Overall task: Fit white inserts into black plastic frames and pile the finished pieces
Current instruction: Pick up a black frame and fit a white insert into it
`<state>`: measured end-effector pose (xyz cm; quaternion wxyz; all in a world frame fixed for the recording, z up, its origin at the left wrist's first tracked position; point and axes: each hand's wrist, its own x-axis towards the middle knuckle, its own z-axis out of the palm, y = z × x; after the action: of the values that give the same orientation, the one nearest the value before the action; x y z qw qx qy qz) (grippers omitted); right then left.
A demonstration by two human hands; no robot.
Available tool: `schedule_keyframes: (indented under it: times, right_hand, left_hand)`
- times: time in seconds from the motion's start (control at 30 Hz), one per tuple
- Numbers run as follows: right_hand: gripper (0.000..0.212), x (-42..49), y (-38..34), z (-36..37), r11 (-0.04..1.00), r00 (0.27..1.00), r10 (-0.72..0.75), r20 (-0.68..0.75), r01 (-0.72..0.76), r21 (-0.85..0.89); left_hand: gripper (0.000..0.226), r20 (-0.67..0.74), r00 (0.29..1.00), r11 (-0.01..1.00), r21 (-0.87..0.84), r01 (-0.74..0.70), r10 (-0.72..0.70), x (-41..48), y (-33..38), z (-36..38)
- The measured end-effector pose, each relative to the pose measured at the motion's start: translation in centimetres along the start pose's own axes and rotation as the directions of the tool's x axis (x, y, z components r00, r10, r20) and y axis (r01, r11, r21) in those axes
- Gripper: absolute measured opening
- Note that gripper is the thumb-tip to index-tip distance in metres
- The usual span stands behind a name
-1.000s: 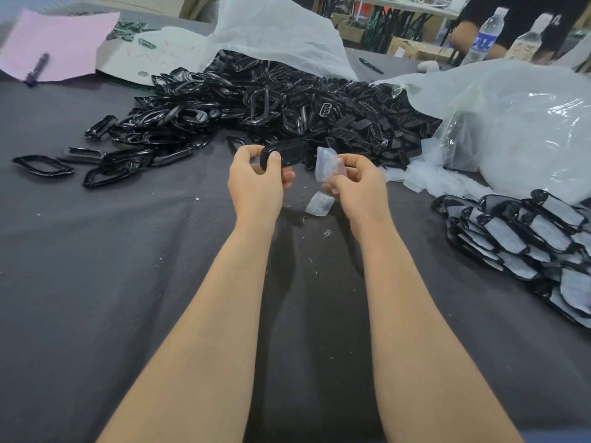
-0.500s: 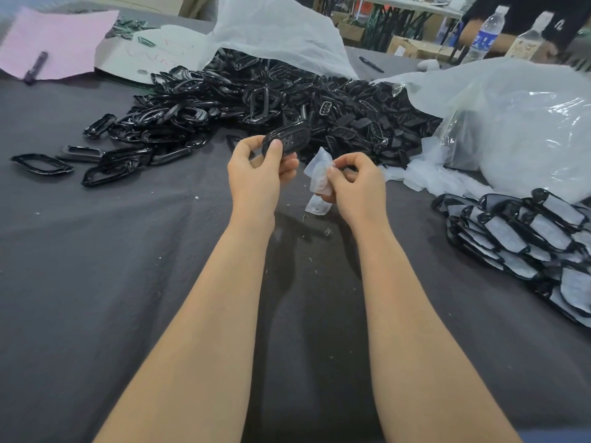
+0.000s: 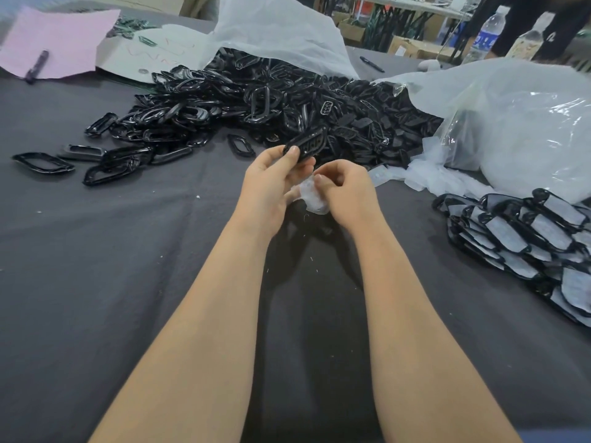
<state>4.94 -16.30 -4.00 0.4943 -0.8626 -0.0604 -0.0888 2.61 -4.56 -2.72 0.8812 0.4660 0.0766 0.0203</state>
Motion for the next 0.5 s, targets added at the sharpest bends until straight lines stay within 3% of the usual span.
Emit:
schedule_keyframes:
  times: [0.17, 0.33, 0.43, 0.5]
  right_hand:
    - [0.026, 0.1, -0.2, -0.4, 0.985, 0.997, 0.078, -0.009, -0.076, 0.155]
    - [0.029, -0.1, -0.5, -1.3, 0.952, 0.978, 0.084, -0.191, -0.022, 0.305]
    - [0.027, -0.3, -0.6, -1.6, 0.939, 0.96, 0.103, -0.26, -0.008, 0.344]
    - [0.025, -0.1, -0.9, -1.5, 0.898, 0.957, 0.166, -0.237, -0.047, 0.437]
  left_hand:
    - [0.009, -0.02, 1.0, 0.999, 0.023, 0.025, -0.024, 0.3, -0.4, -0.1]
    - [0.01, -0.06, 0.996, 0.991, -0.12, 0.063, -0.071, 0.6, -0.2, -0.4]
    - [0.009, -0.08, 0.997, 0.985, -0.17, 0.008, -0.022, 0.6, 0.0, -0.3]
    - [0.007, -0.15, 0.986, 0.994, -0.067, -0.089, 0.078, 0.7, -0.1, -0.3]
